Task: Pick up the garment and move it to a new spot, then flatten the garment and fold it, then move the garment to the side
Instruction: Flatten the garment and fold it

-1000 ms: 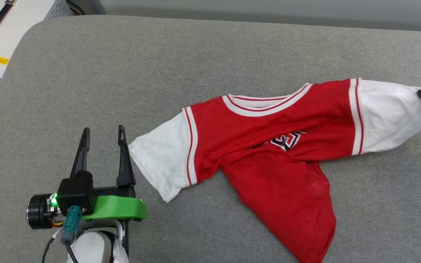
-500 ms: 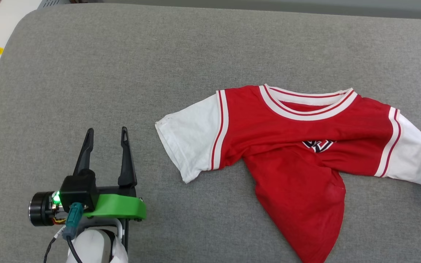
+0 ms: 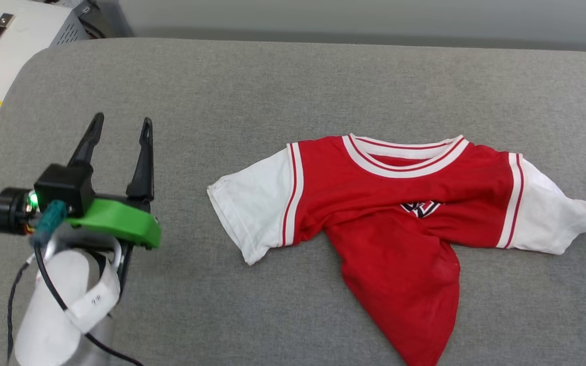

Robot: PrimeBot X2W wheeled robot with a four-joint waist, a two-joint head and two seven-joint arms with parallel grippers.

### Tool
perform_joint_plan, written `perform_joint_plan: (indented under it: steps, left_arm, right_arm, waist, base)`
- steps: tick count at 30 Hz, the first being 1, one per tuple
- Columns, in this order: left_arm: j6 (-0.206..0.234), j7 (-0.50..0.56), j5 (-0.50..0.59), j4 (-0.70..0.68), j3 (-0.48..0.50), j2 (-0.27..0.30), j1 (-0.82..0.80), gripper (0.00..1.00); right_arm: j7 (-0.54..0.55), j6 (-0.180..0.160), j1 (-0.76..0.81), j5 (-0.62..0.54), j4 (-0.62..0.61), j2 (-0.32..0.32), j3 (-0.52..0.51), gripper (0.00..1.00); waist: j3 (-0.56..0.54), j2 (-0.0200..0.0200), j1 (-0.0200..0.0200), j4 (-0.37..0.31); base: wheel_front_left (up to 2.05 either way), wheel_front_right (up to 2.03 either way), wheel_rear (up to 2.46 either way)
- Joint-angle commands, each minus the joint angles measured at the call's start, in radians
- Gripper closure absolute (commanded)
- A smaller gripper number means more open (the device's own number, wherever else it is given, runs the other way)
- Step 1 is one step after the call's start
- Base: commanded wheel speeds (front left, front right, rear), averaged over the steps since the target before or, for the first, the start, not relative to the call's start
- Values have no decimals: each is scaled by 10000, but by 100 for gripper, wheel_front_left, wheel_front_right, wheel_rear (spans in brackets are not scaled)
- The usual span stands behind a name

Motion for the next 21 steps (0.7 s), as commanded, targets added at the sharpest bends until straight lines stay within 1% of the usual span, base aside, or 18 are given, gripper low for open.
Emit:
perform_joint_plan:
  steps: [1,3,5,7,10,12,15,17,21]
  left_arm:
    - [-169,390,-199,68,-111,186,-532,0]
    - [-349,1416,-551,322,-388,500,-1083,0]
    - [-433,2411,-654,422,-801,925,-1664,0]
    - [-475,3363,-934,518,-1232,1232,-2199,0]
    - [-494,4773,-1989,613,-2023,1482,-2845,0]
    - [-497,5950,-2697,695,-2774,1883,-3236,0]
    - [-499,7507,-3817,876,-3612,2303,-3779,0]
    - [-500,8325,-4230,976,-4203,2627,-4081,0]
    - [-500,9335,-4949,1279,-5100,3027,-4562,0]
  right_arm:
    - [-238,-7,32,-263,-178,43,-139,0]
    - [-433,-7,190,-548,-488,163,-390,0]
    - [-484,-7,388,-888,-805,280,-627,0]
    - [-339,-7,637,-1154,-1163,418,-841,0]
    - [-63,-7,976,-1566,-1656,530,-1230,0]
    - [114,-7,1167,-1826,-1998,615,-1534,0]
    - [417,-7,1439,-2239,-2510,801,-2022,0]
    - [656,-7,1585,-2433,-2843,956,-2301,0]
    - [1100,-7,1815,-2774,-3447,1223,-2794,0]
  waist:
    - [-160,0,0,-244]
    - [-166,0,0,-364]
    - [-135,0,0,-470]
    - [-79,0,0,-575]
    - [53,0,0,-694]
    - [168,0,0,-775]
    - [367,0,0,-885]
    - [534,0,0,-975]
    - [887,0,0,-1126]
  base:
    - [0,0,0]
    - [0,0,0]
    - [0,0,0]
    - [0,0,0]
    - [0,0,0]
    - [0,0,0]
    - [0,0,0]
    - [0,0,0]
    - [0,0,0]
